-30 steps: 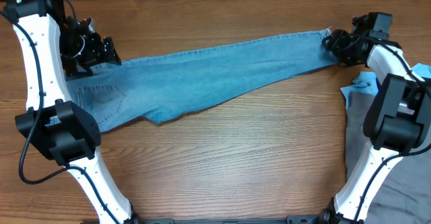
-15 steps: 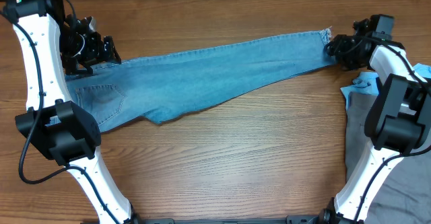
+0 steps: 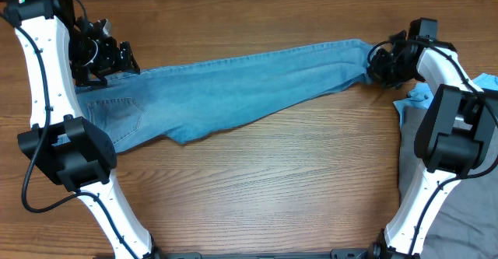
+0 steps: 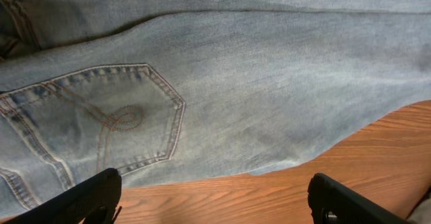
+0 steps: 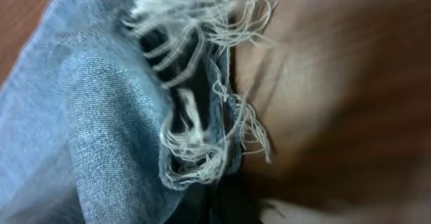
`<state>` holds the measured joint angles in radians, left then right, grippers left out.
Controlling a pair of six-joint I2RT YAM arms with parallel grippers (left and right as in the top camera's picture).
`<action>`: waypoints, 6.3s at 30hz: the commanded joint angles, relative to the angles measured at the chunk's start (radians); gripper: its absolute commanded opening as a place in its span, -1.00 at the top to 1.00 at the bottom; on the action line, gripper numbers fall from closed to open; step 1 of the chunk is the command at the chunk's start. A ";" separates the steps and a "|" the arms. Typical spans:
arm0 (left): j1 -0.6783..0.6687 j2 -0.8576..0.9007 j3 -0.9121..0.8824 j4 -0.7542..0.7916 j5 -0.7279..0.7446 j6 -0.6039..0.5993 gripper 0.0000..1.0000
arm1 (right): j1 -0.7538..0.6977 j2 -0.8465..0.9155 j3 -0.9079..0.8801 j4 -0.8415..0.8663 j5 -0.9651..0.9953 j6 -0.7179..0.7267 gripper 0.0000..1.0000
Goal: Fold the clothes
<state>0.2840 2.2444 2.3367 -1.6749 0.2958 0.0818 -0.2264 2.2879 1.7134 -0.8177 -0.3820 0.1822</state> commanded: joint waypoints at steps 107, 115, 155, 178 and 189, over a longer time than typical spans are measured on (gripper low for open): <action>0.002 0.011 0.021 0.000 -0.085 -0.037 -0.87 | 0.006 -0.139 -0.011 0.111 0.145 -0.043 0.92; 0.002 0.011 0.021 0.000 -0.086 -0.036 -0.89 | -0.017 -0.234 -0.009 0.079 0.028 -0.043 0.92; 0.002 0.011 0.021 0.003 -0.086 -0.037 -0.88 | -0.065 -0.187 -0.011 0.094 0.291 0.027 -0.63; 0.096 -0.105 0.024 -0.015 -0.138 -0.131 -0.80 | -0.119 -0.053 -0.012 0.080 0.040 -0.165 -0.24; 0.121 -0.238 0.024 -0.015 -0.142 -0.130 -0.91 | -0.115 0.017 -0.012 0.041 -0.002 -0.174 -0.07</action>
<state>0.4122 2.0300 2.3447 -1.6871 0.1596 -0.0311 -0.3473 2.2658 1.7004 -0.7570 -0.3634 0.0185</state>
